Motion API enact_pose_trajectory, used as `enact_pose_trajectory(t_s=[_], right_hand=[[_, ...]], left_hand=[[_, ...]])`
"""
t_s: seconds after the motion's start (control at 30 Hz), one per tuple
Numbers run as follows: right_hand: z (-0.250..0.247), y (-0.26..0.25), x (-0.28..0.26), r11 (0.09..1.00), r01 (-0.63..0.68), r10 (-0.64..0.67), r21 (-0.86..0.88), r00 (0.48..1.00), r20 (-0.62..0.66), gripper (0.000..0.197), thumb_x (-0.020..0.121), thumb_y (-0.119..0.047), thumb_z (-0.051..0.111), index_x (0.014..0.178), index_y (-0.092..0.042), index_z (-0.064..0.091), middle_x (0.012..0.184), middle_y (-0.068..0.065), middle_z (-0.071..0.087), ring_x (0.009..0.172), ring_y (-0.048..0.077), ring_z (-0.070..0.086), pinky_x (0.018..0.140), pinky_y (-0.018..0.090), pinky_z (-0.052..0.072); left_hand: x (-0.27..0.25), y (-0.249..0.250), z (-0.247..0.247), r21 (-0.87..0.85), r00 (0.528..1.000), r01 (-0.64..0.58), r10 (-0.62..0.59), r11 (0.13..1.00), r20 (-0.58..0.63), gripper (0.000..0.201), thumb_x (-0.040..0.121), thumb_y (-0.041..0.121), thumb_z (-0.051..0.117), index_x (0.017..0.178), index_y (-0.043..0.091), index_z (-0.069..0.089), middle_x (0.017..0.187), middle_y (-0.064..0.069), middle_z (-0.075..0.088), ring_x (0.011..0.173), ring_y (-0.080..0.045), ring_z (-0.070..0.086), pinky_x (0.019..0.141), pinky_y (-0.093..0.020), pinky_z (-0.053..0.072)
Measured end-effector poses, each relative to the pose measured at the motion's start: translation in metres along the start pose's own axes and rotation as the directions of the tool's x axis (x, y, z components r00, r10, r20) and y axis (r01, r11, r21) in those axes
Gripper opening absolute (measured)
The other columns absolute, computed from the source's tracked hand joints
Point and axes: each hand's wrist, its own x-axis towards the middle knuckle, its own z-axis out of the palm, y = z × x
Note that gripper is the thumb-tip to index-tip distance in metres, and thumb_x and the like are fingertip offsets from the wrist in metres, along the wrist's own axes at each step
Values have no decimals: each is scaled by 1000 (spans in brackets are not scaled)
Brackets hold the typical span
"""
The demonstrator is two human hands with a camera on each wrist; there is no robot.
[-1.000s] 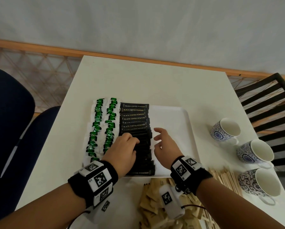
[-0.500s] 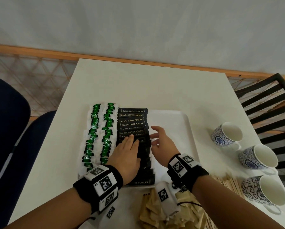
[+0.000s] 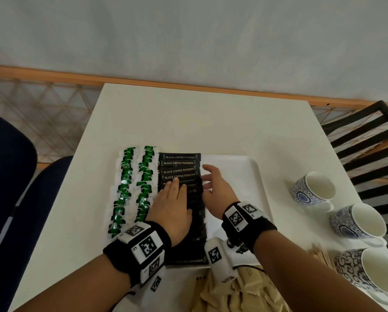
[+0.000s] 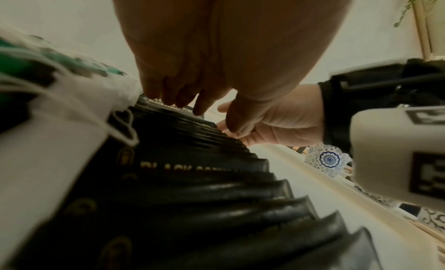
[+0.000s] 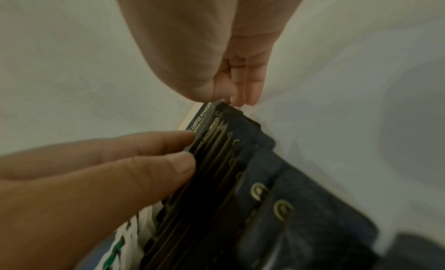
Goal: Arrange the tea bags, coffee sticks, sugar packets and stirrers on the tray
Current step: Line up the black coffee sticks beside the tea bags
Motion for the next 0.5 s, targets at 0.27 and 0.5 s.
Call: enact_pose_trajectory(t_s=[0.27,0.5], right_hand=[[-3,-1,17,999,-24,23,-21,999,-49,63,86,0,43,143,-24,27,132,-1,44,103,12,48,97,34,46],[-2,-11,30,1000,-6,6,-26,1000,-15,62,85,2,41,139,-26,32,130,0,52,101,13,54,88,28,48]], left_hand=[[8,-3,2,-4,1000,-11,11,1000,22,63,101,35,34,152,12,5,160,-10,-6,148,-23,-2,120,-34,6],[9,-4,4,4,999,-33,33,999,-2,61,101,35,34,152,13,8,160,-9,-4,148,-23,0,120,-33,6]])
